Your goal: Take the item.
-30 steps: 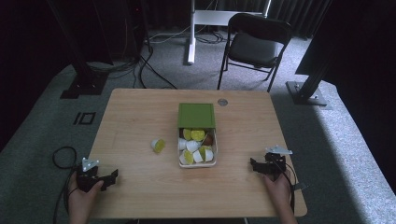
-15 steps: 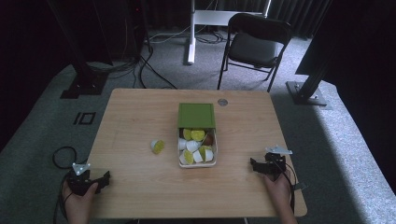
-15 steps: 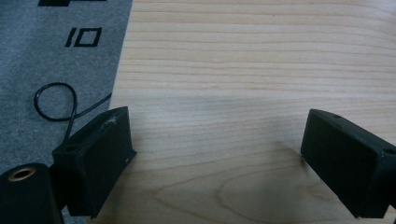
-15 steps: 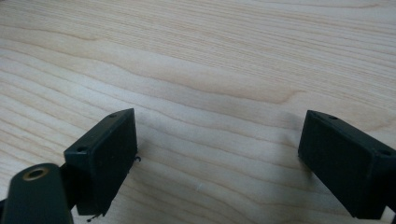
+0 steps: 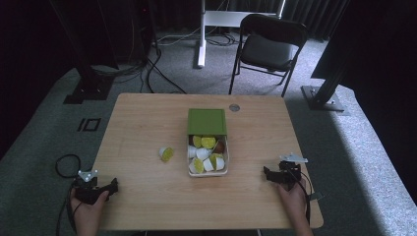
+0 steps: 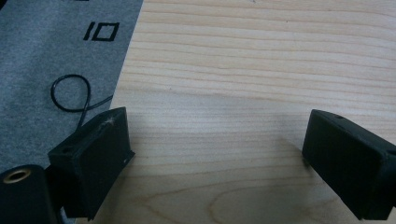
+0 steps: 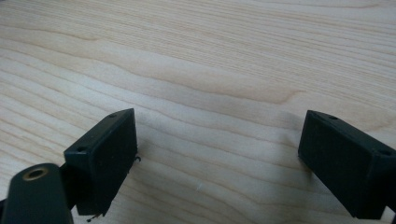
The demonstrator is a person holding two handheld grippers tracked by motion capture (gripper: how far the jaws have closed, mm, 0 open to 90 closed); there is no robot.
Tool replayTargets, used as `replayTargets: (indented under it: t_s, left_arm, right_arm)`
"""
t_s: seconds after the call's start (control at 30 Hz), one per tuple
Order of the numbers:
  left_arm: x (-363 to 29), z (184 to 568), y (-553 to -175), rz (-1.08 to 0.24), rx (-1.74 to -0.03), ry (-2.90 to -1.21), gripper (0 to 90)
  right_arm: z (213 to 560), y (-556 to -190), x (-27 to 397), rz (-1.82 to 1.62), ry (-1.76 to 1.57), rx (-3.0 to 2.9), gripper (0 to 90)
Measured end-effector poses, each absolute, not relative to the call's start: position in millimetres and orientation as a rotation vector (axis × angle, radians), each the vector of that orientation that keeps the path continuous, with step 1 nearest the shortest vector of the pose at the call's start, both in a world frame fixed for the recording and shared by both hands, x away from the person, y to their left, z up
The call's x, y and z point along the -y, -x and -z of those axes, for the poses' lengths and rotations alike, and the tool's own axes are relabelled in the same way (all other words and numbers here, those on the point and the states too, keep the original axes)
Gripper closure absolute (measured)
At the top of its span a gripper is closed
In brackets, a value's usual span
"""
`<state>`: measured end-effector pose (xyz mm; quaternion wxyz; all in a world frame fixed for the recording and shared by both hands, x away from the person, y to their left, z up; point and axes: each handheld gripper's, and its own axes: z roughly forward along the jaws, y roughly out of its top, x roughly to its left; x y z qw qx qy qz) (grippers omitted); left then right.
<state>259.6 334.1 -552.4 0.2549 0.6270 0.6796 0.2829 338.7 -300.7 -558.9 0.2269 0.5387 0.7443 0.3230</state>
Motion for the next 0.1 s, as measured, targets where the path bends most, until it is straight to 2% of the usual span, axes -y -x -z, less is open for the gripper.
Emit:
replayTargets:
  t_s: [0.1]
  left_arm:
    - [-334.1, 552.5, -259.6, -0.768, -1.845, -1.702, 8.8]
  right_arm:
    - [558.8, -338.6, 300.7, -0.89, -1.485, -2.051, 11.4]
